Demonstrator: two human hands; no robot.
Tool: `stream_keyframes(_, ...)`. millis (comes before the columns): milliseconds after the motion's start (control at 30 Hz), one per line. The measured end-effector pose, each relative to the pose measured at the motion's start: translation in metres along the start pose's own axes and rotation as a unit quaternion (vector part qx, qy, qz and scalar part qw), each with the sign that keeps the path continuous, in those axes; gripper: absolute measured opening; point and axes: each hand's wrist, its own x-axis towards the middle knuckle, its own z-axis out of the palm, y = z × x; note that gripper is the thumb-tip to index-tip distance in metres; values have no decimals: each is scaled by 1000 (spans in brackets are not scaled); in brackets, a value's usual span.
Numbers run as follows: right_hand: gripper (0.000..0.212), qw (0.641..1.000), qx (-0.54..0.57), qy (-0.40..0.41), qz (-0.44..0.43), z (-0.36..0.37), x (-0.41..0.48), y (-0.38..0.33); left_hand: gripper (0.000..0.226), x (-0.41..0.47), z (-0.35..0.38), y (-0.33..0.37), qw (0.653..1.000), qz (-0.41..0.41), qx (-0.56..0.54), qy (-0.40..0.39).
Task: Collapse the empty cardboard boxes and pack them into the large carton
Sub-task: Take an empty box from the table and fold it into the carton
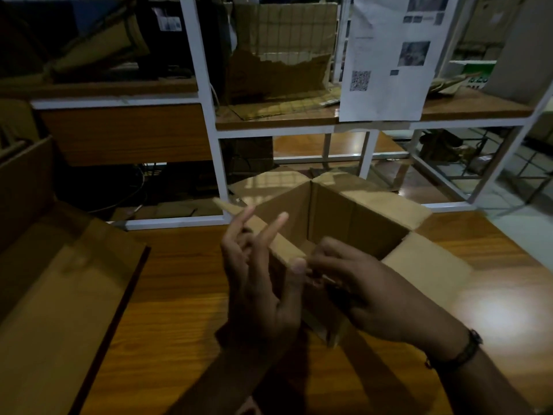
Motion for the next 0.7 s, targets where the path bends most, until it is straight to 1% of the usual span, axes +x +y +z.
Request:
stream_keyframes(67,53,999,-28,-15,12,2,-6,6,34,19,-9,-10,993,55,109,5)
stream_keyframes(100,50,999,-41,-22,26,5,-9,10,29,26,-12,-18,987,67,147,-16)
stream_keyframes(133,45,997,-52,-32,43,8,-13,15,27,30,-13,-26,983,69,162,-54)
stream_keyframes(200,33,994,-57,-30,84,18,-17,22,30,35,-13,-44,972,52,157,-166)
stream_keyframes(233,30,993,-46,-7,106,23,-18,23,34,36,-10,-52,960,36,162,-224)
stream_keyframes(267,32,991,-40,28,125,29,-17,21,37,36,-7,-60,946,23,179,-269)
stream_keyframes(333,45,980,-69,98,156,39,-12,19,42,35,1,-73,927,24,206,-313)
stream_keyframes(400,56,972,-111,115,173,47,-9,20,42,33,7,-78,930,38,192,-312)
stream_keyframes(467,62,971,-142,96,168,49,-8,23,41,32,10,-78,938,54,182,-290)
stream_keyframes(567,72,971,-145,85,171,42,-12,32,41,33,11,-77,937,62,203,-279)
stream_keyframes(600,72,972,-139,90,169,40,-15,37,41,33,10,-77,935,58,207,-282)
stream_keyframes(700,53,975,-105,106,162,30,-27,55,33,30,9,-74,940,54,192,-277)
